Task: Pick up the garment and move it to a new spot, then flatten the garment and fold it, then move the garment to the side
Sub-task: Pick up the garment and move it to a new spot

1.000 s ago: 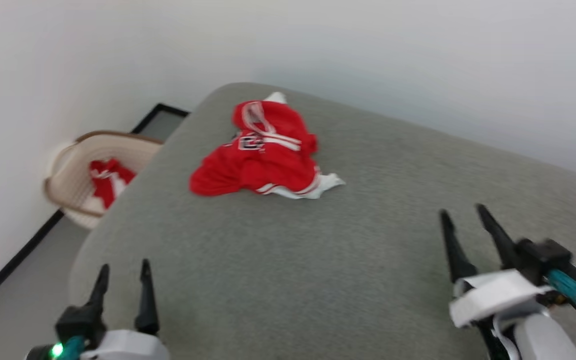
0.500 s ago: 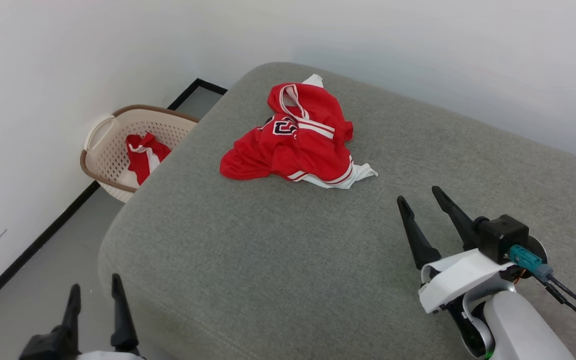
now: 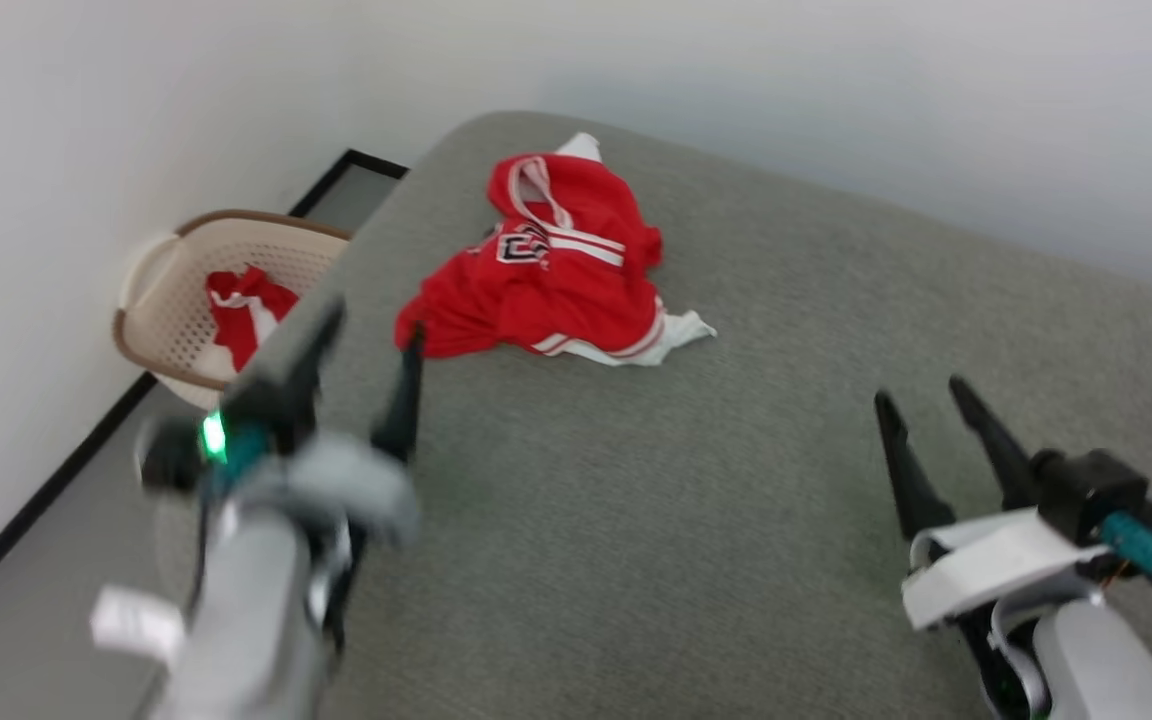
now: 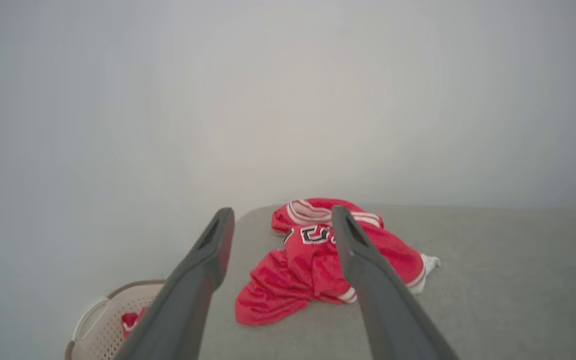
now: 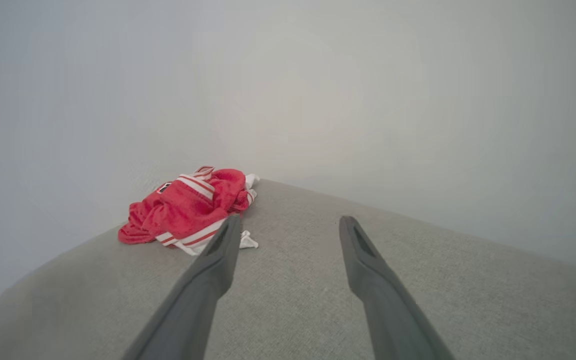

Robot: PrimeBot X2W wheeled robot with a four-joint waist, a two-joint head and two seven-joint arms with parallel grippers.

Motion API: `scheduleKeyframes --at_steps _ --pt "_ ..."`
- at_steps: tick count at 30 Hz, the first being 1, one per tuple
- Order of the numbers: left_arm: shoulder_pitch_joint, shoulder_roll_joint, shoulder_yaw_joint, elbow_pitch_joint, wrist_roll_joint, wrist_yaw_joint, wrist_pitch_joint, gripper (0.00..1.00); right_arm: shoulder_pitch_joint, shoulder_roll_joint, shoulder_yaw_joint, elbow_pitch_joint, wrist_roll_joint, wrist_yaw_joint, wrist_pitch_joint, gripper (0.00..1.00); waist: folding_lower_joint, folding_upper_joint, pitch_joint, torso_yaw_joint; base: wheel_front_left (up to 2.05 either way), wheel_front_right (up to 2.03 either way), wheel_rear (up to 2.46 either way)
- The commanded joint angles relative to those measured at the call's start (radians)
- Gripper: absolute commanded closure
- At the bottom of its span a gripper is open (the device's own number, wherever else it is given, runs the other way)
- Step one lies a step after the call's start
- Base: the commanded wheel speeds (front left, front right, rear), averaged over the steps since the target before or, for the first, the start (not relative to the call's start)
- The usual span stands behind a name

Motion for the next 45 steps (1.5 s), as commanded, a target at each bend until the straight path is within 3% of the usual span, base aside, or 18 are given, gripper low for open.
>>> scheduleKeyframes --at_steps 1,8,13,20,27,34,35,37,45 --pt "-0.092 0.016 -0.029 0.052 -0.038 0.0 -0.001 0.0 -0.024 -0.01 -0.003 -0.008 -0.005 -0.001 -0.001 0.0 0.0 0.0 0.122 -0.125 0.0 0.0 0.0" --pt "-0.446 0.146 -0.118 0.338 -0.162 0.0 0.038 0.0 -0.102 -0.01 0.024 -0.043 0.0 -0.001 -0.001 0.0 0.0 0.0 0.27 -0.305 0.0 0.0 0.0" --pt "-0.598 0.203 -0.153 0.508 -0.367 0.0 0.293 0.0 -0.124 0.003 0.012 -0.062 0.013 -0.001 -0.001 0.0 0.0 0.0 0.333 -0.407 0.0 0.0 0.0" --pt "-0.669 0.294 -0.193 0.57 -0.617 0.0 0.675 0.0 -0.143 0.021 0.007 -0.088 0.016 -0.001 -0.001 0.0 0.0 0.0 0.381 -0.503 0.0 0.0 0.0" --pt "-0.673 0.362 -0.228 0.641 -0.661 0.0 0.833 0.0 -0.166 0.016 0.022 -0.131 0.012 -0.001 -0.001 0.0 0.0 0.0 0.441 -0.57 0.0 0.0 0.0" --pt "-0.633 0.338 -0.248 0.738 -0.671 0.001 0.863 0.02 -0.17 0.008 0.023 -0.171 0.003 -0.001 -0.001 0.0 0.0 0.0 0.458 -0.584 0.0 0.0 0.0" --pt "-0.628 0.331 -0.252 0.742 -0.675 0.001 0.866 0.38 -0.17 0.008 0.023 -0.177 0.001 -0.001 -0.001 0.0 0.0 0.0 0.455 -0.582 0.0 0.0 0.0" --pt "-0.621 0.321 -0.264 0.739 -0.677 0.0 0.854 1.0 -0.168 0.008 0.023 -0.185 0.001 -0.001 -0.001 0.0 0.0 0.0 0.445 -0.576 0.0 0.0 0.0" --pt "-0.6 0.348 -0.297 0.683 -0.664 -0.004 0.691 1.0 -0.139 0.018 0.042 -0.17 0.001 -0.001 -0.001 0.0 0.0 0.0 0.333 -0.552 0.0 0.0 0.0"
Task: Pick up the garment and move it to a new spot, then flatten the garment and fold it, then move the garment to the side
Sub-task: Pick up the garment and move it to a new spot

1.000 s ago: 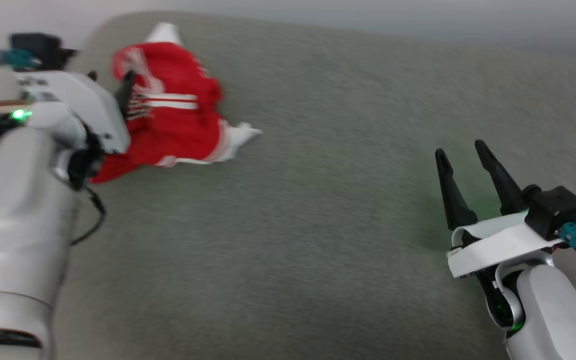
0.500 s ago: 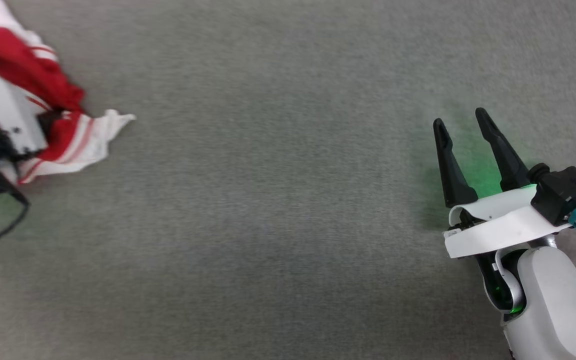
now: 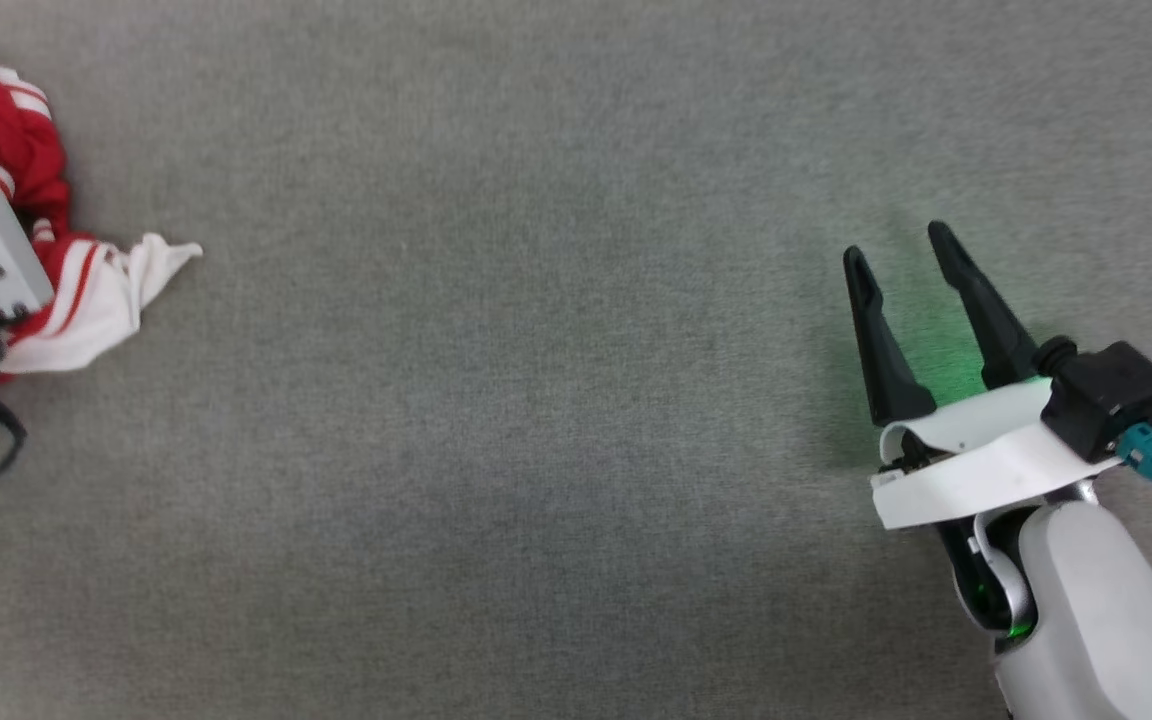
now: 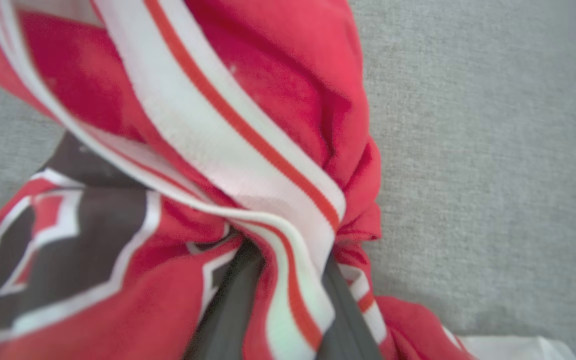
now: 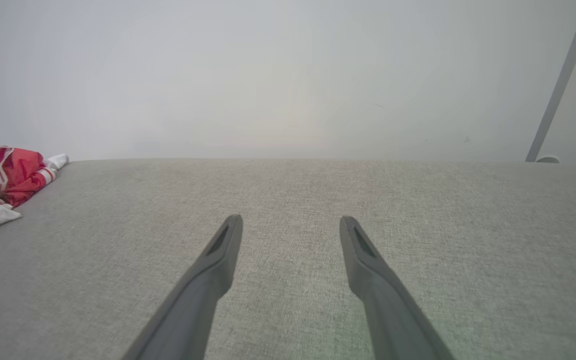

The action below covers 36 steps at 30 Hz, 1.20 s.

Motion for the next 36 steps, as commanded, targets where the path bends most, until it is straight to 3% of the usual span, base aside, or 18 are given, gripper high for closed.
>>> scheduleKeyframes --at_steps 1,8,12,21,27,33,36 --pt "0.077 -0.07 -0.035 0.006 0.008 -0.009 0.001 1.0 0.018 0.003 0.0 0.005 0.001 -0.001 -0.001 0.0 0.0 0.0 -0.088 0.026 0.0 0.0 0.0" --pt "0.068 -0.01 -0.129 -0.175 -0.018 -0.003 -0.119 1.0 0.068 0.021 -0.018 0.035 0.009 -0.001 -0.001 0.0 0.0 0.0 -0.206 0.035 0.0 0.0 0.0" --pt "0.059 -0.009 -0.234 -0.326 -0.045 -0.004 -0.136 1.0 0.09 0.038 -0.036 0.034 0.015 -0.001 -0.001 0.0 0.0 0.0 -0.234 0.022 0.0 0.0 0.0" --pt "0.001 0.016 -0.51 -0.713 -0.186 -0.004 -0.08 1.0 0.109 0.076 -0.064 0.007 0.042 -0.001 -0.001 0.0 0.0 0.0 -0.217 -0.11 0.0 0.0 0.0" --pt "-0.065 -0.041 -0.692 -0.816 -0.284 -0.004 -0.056 1.0 0.111 0.087 -0.098 -0.022 0.08 -0.001 -0.001 0.0 0.0 0.0 -0.164 -0.232 0.0 0.0 0.0" --pt "-0.16 -0.144 -0.848 -0.743 -0.327 -0.004 -0.112 1.0 0.099 0.088 -0.093 -0.029 0.17 -0.001 -0.001 0.0 0.0 0.0 -0.107 -0.352 0.0 0.0 0.0" --pt "-0.178 -0.165 -0.883 -0.707 -0.362 -0.004 -0.131 1.0 0.094 0.089 -0.092 -0.031 0.198 -0.001 -0.001 0.0 0.0 0.0 -0.093 -0.398 0.0 0.0 0.0"
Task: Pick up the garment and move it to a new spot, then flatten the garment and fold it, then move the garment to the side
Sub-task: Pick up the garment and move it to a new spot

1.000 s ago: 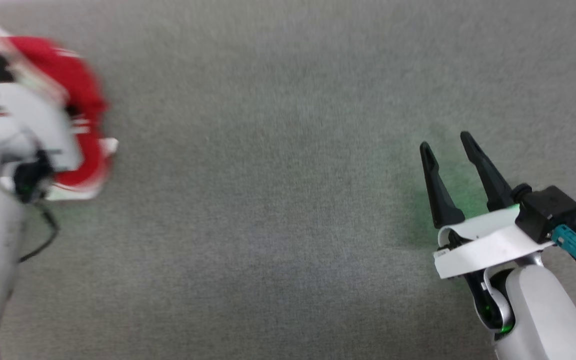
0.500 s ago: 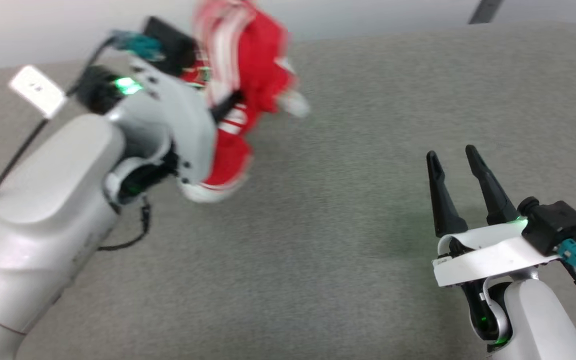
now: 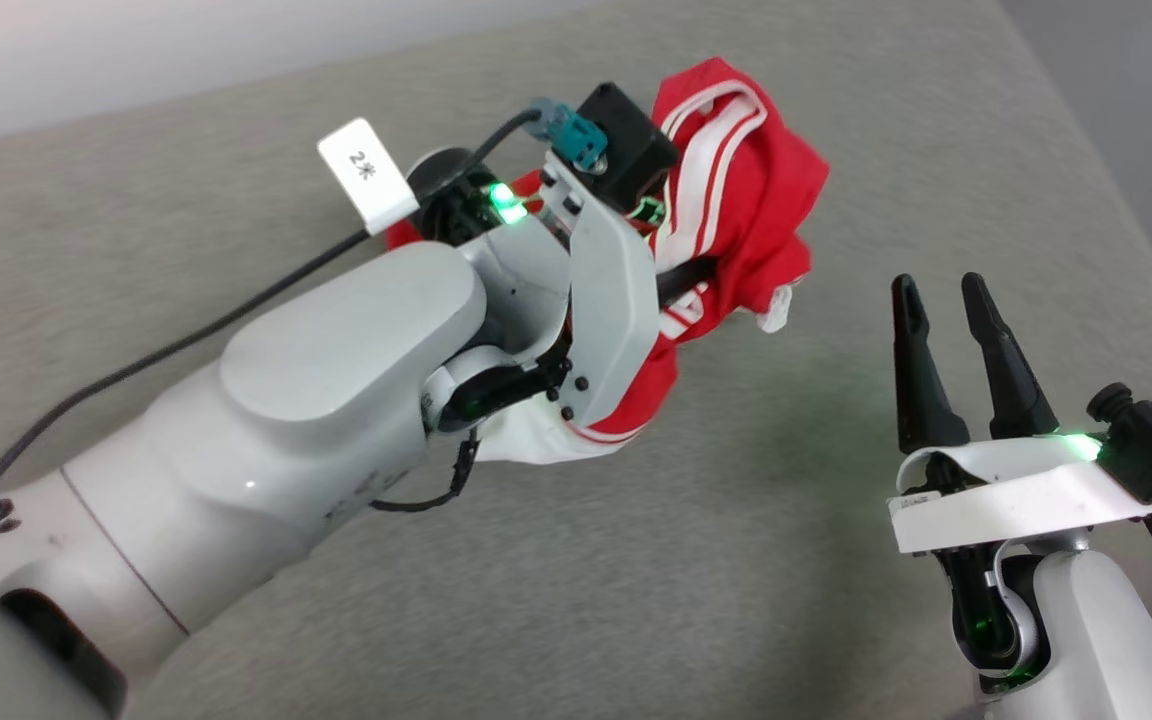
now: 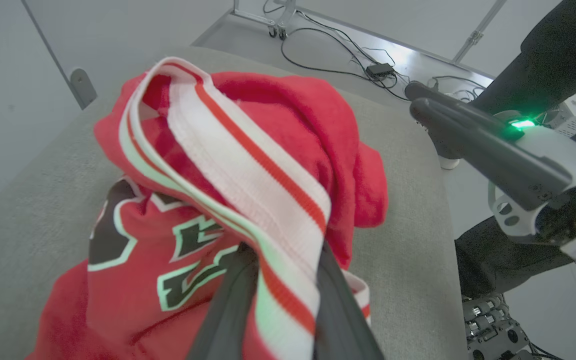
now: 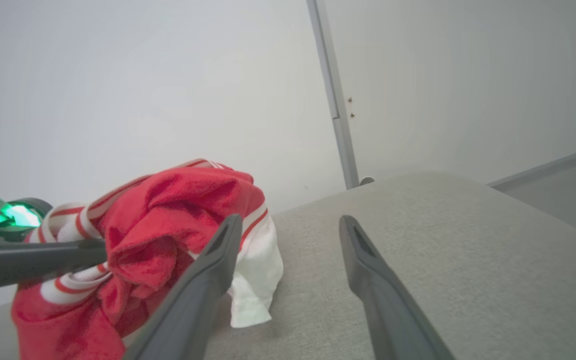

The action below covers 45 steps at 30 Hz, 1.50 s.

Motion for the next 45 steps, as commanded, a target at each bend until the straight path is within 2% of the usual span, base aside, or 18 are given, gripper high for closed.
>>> scheduleKeyframes --at_steps 1,5,10,14,23,26,29,30,32,34,42,45 --pt "-0.012 0.013 -0.01 0.009 -0.007 0.002 0.001 1.0 -0.008 0.004 -0.003 -0.003 0.012 -0.001 -0.001 0.0 0.0 0.0 0.077 -0.123 0.0 0.0 0.0" --pt "0.007 0.062 -0.025 0.035 0.006 0.002 0.043 1.0 0.0 0.004 -0.006 0.002 0.037 -0.001 -0.001 0.0 0.0 0.0 0.076 -0.154 0.0 0.0 0.0" --pt "0.057 0.141 -0.026 0.062 0.124 0.002 0.195 1.0 0.013 0.004 0.005 0.004 0.048 -0.001 -0.001 0.0 0.0 0.0 0.07 -0.167 0.0 0.0 0.0" --pt "0.101 0.173 -0.029 0.08 0.197 0.002 0.323 1.0 0.013 0.004 0.019 0.002 0.06 -0.001 -0.001 0.0 0.0 0.0 0.074 -0.173 0.0 0.0 0.0" --pt "0.165 0.187 -0.047 0.117 0.294 0.003 0.512 1.0 -0.02 0.003 0.06 -0.011 0.099 -0.001 -0.001 0.0 0.0 0.0 0.126 -0.217 0.0 0.0 0.0" --pt "0.181 0.187 -0.051 0.139 0.296 0.004 0.521 1.0 -0.018 0.003 0.058 -0.01 0.105 -0.001 -0.001 0.0 0.0 0.0 0.131 -0.225 0.0 0.0 0.0" --pt "0.171 0.177 -0.051 0.156 0.285 0.005 0.477 1.0 -0.008 0.004 0.048 -0.008 0.098 -0.001 -0.001 0.0 0.0 0.0 0.123 -0.214 0.0 0.0 0.0" --pt "0.167 0.171 -0.05 0.155 0.292 0.006 0.461 0.7 -0.005 0.004 0.046 -0.005 0.09 -0.001 -0.001 0.0 0.0 0.0 0.116 -0.206 0.0 0.0 0.0" --pt "0.164 0.161 -0.047 0.135 0.319 0.006 0.424 0.0 -0.001 0.003 0.04 0.001 0.074 -0.001 -0.001 0.0 0.0 0.0 0.098 -0.183 0.0 0.0 0.0" --pt "0.148 0.147 -0.044 0.133 0.291 0.005 0.358 0.0 0.004 0.003 0.033 0.005 0.05 -0.001 -0.001 0.0 0.0 0.0 0.074 -0.151 0.0 0.0 0.0" --pt "0.113 0.089 -0.027 0.085 0.313 0.003 0.075 0.0 0.034 0.002 0.005 0.031 -0.066 -0.001 -0.001 0.0 0.0 0.0 -0.039 0.008 0.0 0.0 0.0" --pt "0.12 0.073 -0.027 0.084 0.277 0.003 -0.005 0.0 0.042 0.002 -0.005 0.043 -0.1 -0.001 -0.001 0.0 0.0 0.0 -0.078 0.065 0.0 0.0 0.0"
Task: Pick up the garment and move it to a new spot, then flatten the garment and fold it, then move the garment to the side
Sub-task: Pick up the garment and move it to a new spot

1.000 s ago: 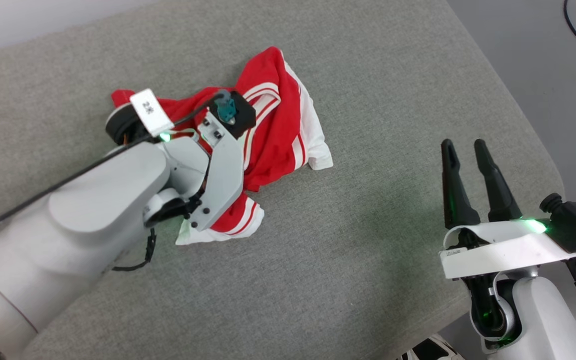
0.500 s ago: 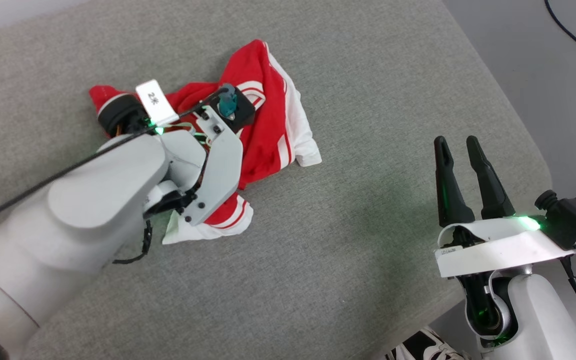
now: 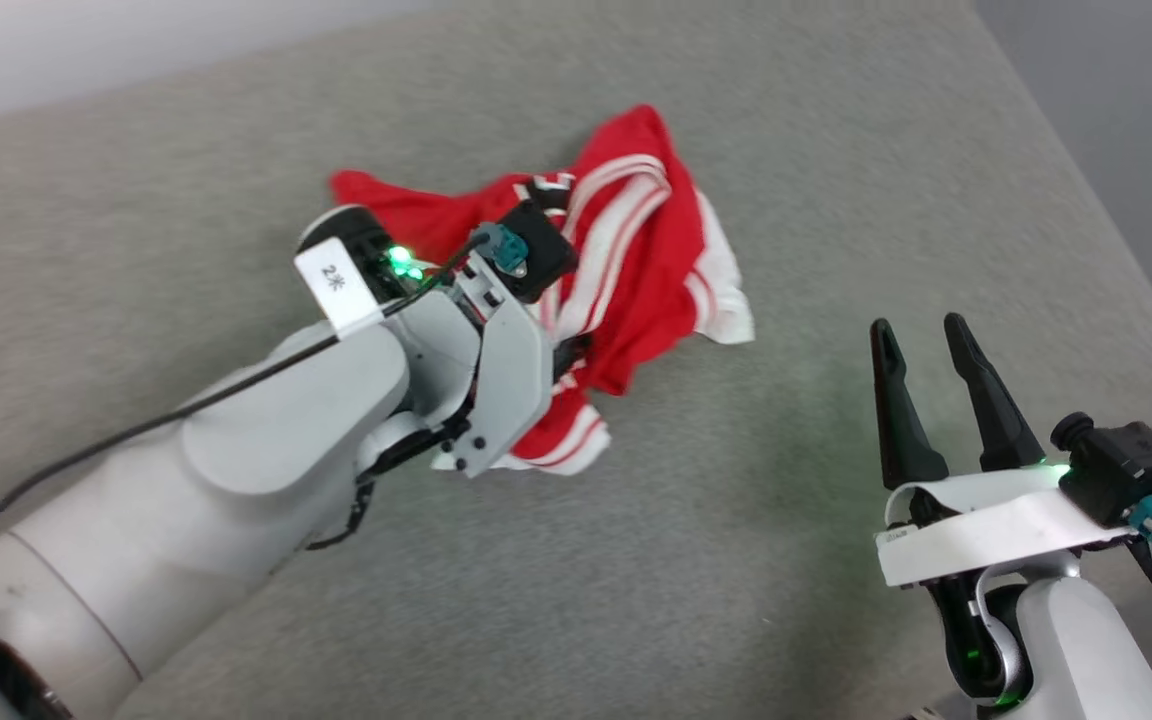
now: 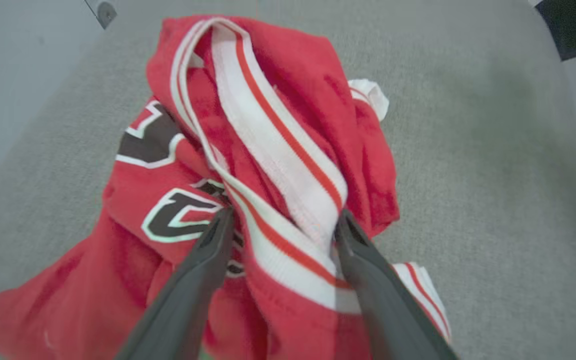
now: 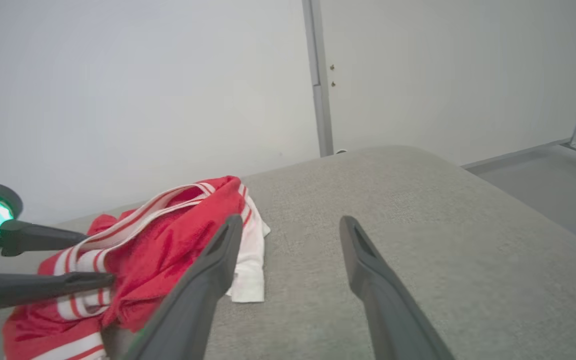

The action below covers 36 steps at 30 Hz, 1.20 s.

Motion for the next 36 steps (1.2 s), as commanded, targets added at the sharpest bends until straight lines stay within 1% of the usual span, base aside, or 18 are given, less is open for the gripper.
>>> scheduleKeyframes --at_steps 1,5,9,10,11,13,18,19,22,24,26,27,29,32,36 --pt "0.018 -0.018 0.0 -0.006 -0.031 0.003 -0.044 0.0 0.018 -0.001 -0.017 0.006 -0.023 -0.001 -0.001 0.0 0.0 -0.0001 -0.136 0.157 0.0 0.0 0.0" --pt "0.037 -0.037 0.007 -0.012 -0.138 0.003 -0.153 0.0 0.044 -0.003 -0.041 0.01 -0.068 -0.001 -0.001 0.0 0.0 -0.0001 -0.183 0.23 0.0 0.0 0.0" --pt "0.103 -0.021 0.029 0.013 -0.228 0.003 -0.278 0.0 0.071 -0.023 -0.056 0.021 -0.09 -0.001 -0.001 0.0 0.0 -0.0001 -0.223 0.294 0.0 0.0 0.0" --pt "0.127 -0.012 0.032 0.028 -0.24 0.003 -0.311 0.0 0.078 -0.027 -0.056 0.025 -0.094 -0.001 -0.001 0.0 0.0 -0.0001 -0.23 0.307 0.0 0.0 0.0" --pt "0.127 -0.012 0.032 0.028 -0.24 0.003 -0.311 0.0 0.078 -0.027 -0.056 0.025 -0.094 -0.001 -0.001 0.0 0.0 -0.0001 -0.23 0.307 0.0 0.0 0.0" --pt "0.183 0.003 0.031 0.071 -0.243 0.003 -0.376 0.0 0.091 -0.033 -0.061 0.035 -0.097 -0.001 -0.001 0.0 0.0 -0.0001 -0.246 0.335 0.0 0.0 0.0" --pt "0.331 -0.009 0.061 0.156 -0.32 0.003 -0.51 0.0 0.128 -0.064 -0.089 0.052 -0.099 -0.001 -0.001 0.0 0.0 -0.0001 -0.275 0.423 0.0 0.0 0.0" --pt "0.355 -0.005 0.067 0.177 -0.319 0.003 -0.525 0.0 0.134 -0.069 -0.089 0.053 -0.1 -0.001 -0.001 0.0 0.0 -0.0001 -0.28 0.438 0.0 0.0 0.0" --pt "0.429 -0.029 0.112 0.205 -0.343 0.002 -0.548 0.0 0.158 -0.089 -0.108 0.058 -0.101 -0.001 -0.001 0.0 0.0 -0.0001 -0.298 0.486 0.0 0.0 0.0" --pt "0.464 -0.033 0.168 0.21 -0.339 0.002 -0.552 0.0 0.175 -0.101 -0.123 0.058 -0.101 -0.001 -0.001 0.0 0.0 -0.0001 -0.306 0.513 0.0 0.0 0.0" --pt "0.51 -0.026 0.229 0.214 -0.285 0.009 -0.552 0.0 0.193 -0.108 -0.141 0.056 -0.101 -0.001 -0.001 0.0 0.0 -0.0001 -0.313 0.538 0.0 0.0 0.0" --pt "0.547 -0.032 0.258 0.214 -0.273 0.008 -0.551 0.0 0.204 -0.111 -0.15 0.055 -0.1 -0.001 -0.001 0.0 0.0 -0.0001 -0.32 0.549 0.0 0.0 0.0" --pt "0.59 -0.034 0.344 0.199 -0.229 0.017 -0.551 0.0 0.227 -0.118 -0.168 0.053 -0.093 -0.001 -0.001 0.0 0.0 -0.0001 -0.329 0.565 0.0 0.0 0.0" --pt "0.676 -0.03 0.447 0.166 -0.158 0.028 -0.552 0.0 0.257 -0.122 -0.191 0.049 -0.089 -0.001 -0.001 0.0 0.0 -0.0001 -0.345 0.577 0.0 0.0 0.0" --pt "0.797 -0.016 0.59 0.095 -0.064 0.045 -0.551 0.0 0.294 -0.12 -0.216 0.04 -0.091 -0.001 -0.001 0.0 0.0 -0.0001 -0.369 0.575 0.0 0.0 0.0"
